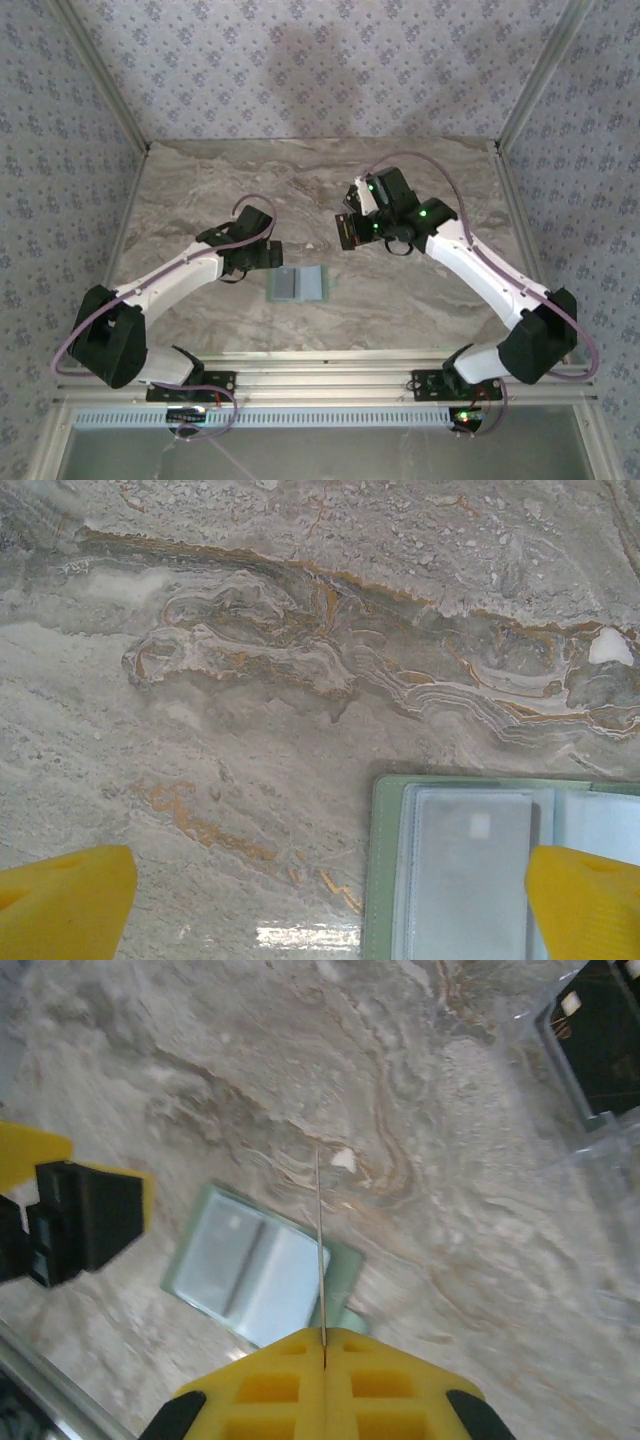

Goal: Put the credit cards into the card holder

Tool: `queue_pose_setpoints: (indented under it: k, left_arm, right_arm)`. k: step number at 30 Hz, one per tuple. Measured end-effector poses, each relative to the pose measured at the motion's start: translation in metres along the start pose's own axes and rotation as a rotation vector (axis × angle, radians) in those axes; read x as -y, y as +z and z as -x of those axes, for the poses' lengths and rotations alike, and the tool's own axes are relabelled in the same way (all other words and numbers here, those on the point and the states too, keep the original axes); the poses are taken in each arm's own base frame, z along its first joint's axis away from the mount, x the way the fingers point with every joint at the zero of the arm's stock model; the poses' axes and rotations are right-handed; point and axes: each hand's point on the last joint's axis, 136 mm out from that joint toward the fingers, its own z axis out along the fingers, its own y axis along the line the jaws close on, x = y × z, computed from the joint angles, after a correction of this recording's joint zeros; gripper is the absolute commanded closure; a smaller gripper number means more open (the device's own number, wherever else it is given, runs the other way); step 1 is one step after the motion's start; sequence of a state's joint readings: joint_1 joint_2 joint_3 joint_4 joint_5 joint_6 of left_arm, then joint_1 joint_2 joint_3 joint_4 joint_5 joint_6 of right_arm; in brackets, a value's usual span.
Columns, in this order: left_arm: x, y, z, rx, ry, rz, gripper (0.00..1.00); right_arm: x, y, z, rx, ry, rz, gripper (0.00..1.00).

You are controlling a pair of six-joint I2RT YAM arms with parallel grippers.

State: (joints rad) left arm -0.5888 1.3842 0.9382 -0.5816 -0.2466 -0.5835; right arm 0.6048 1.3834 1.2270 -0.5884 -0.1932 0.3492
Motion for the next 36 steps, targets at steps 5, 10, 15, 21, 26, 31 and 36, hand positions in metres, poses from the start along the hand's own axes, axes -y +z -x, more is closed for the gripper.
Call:
queue_pose_setpoints:
  k: [5, 10, 15, 21, 26, 31, 36]
  left_arm:
    - [-0.001, 0.003, -0.003, -0.014, 0.005, 0.009, 0.0]
    - [-0.002, 0.014, -0.014, -0.048, 0.014, 0.023, 0.0]
    - [0.005, 0.023, -0.033, -0.086, 0.051, 0.032, 0.0]
    - [0.011, 0.03, -0.043, -0.092, 0.075, 0.05, 0.0]
    - [0.002, 0.034, -0.051, -0.095, 0.078, 0.091, 0.0]
    - [-0.008, 0.039, -0.061, -0.106, 0.08, 0.13, 0.0]
    - [-0.015, 0.043, -0.069, -0.118, 0.08, 0.158, 0.0]
  right_arm:
    - [0.001, 0.021, -0.025, 0.012, 0.126, 0.069, 1.0]
    - [-0.003, 0.043, -0.046, 0.01, 0.224, 0.143, 1.0]
    - [-0.009, 0.059, -0.062, 0.003, 0.291, 0.22, 1.0]
    - [-0.021, 0.083, -0.074, -0.024, 0.332, 0.293, 1.0]
    - [-0.034, 0.098, -0.081, -0.046, 0.338, 0.338, 1.0]
    - [-0.037, 0.108, -0.085, -0.051, 0.346, 0.358, 1.0]
    - [-0.033, 0.114, -0.095, -0.056, 0.353, 0.36, 1.0]
